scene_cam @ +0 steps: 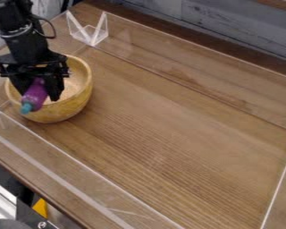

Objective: Put the purple eggplant in the brown bowl

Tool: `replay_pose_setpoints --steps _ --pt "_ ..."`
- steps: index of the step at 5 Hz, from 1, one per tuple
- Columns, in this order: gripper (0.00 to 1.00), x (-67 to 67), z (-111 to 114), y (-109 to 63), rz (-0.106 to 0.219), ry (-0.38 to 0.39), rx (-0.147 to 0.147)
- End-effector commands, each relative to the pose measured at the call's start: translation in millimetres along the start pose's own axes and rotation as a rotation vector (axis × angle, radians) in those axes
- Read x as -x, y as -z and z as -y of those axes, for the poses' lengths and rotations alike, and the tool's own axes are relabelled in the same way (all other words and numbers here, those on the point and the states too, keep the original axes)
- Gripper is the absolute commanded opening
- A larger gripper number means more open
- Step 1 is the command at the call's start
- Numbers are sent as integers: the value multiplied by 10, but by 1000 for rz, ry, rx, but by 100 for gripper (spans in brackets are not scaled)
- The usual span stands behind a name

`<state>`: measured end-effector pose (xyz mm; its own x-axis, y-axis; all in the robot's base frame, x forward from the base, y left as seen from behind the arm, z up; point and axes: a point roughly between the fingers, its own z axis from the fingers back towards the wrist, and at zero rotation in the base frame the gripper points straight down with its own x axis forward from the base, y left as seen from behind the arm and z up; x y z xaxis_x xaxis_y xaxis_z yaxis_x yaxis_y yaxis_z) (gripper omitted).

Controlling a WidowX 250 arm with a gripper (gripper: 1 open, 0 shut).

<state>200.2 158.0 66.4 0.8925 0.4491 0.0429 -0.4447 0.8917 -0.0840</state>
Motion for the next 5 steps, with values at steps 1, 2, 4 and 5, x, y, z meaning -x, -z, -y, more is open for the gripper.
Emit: replay_pose_setpoints --steps 1,2,4,5 --pt "0 -105 16 -221 60 60 -21" --pt "0 -101 -27 -220 60 90 -24" --pt "0 -25 -71 -190 52 147 -26" --pt "0 36 -63 -167 48 177 -26"
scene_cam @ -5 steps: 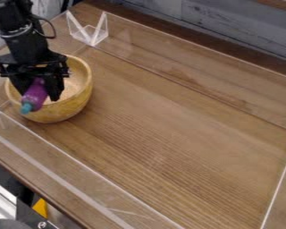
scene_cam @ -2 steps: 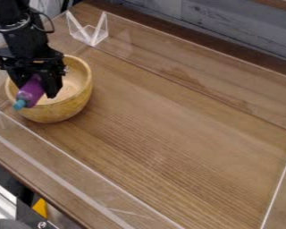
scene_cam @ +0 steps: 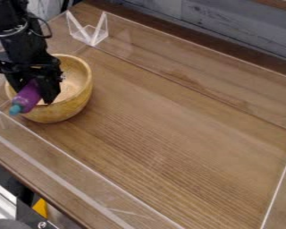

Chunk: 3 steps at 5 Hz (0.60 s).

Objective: Put the purple eggplant in the brown bowl

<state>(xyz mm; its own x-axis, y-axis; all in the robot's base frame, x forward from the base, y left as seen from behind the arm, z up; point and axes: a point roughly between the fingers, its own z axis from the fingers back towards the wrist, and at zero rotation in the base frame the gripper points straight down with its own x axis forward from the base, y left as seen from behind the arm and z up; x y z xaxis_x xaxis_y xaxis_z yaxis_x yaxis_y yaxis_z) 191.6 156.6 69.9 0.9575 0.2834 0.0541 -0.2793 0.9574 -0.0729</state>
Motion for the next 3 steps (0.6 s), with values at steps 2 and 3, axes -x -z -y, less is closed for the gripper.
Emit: replay_pose_setpoints --steps 2,3 --pt "0 -156 -115 -185 41 96 -22" --pt "0 -134 -180 -155 39 54 -24"
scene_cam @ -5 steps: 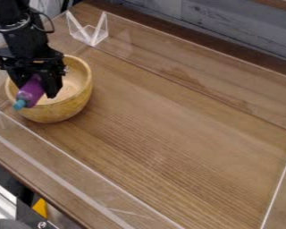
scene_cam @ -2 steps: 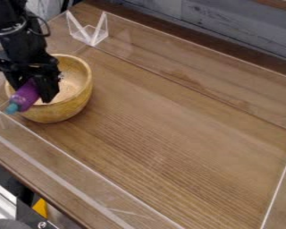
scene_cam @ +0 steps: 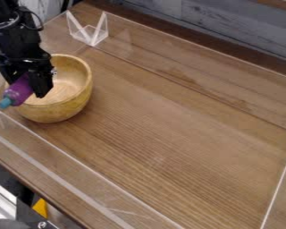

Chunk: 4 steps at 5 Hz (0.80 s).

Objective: Put the purple eggplant in the brown bowl

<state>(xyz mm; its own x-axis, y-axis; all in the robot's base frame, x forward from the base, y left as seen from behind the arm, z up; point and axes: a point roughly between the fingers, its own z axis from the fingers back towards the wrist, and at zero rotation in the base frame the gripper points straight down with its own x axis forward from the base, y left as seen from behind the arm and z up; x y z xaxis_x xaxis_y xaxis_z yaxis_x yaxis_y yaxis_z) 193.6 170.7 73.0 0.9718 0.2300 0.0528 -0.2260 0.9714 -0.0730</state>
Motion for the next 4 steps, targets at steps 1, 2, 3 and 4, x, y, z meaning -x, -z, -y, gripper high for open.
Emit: replay_pose_setpoints --steps 1,2,3,4 --pt "0 -37 -135 -60 33 32 -38" --pt "0 -23 -208 23 28 -4 -51" --pt "0 -8 -264 94 23 -40 -63" --pt "100 12 -171 116 14 -4 -72"
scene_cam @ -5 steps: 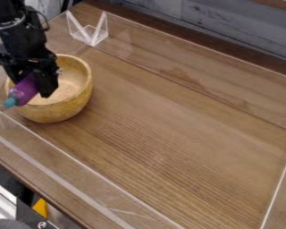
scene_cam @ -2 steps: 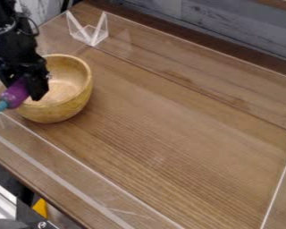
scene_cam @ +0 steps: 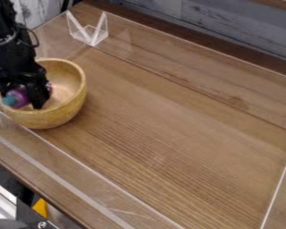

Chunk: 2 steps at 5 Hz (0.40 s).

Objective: Put the purple eggplant in the brown bowl

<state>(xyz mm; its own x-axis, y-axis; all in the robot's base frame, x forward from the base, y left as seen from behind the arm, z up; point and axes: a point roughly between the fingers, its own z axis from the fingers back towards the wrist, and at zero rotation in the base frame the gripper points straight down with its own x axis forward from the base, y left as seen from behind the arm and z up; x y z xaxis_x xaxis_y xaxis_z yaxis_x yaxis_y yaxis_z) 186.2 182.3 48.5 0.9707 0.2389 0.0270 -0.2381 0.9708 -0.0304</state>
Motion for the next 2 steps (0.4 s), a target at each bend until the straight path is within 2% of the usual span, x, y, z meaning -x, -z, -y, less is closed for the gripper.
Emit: replay_pose_setpoints --steps 1,2 --pt "100 -7 51 -130 36 39 -34" --pt "100 -58 70 -100 36 42 -33"
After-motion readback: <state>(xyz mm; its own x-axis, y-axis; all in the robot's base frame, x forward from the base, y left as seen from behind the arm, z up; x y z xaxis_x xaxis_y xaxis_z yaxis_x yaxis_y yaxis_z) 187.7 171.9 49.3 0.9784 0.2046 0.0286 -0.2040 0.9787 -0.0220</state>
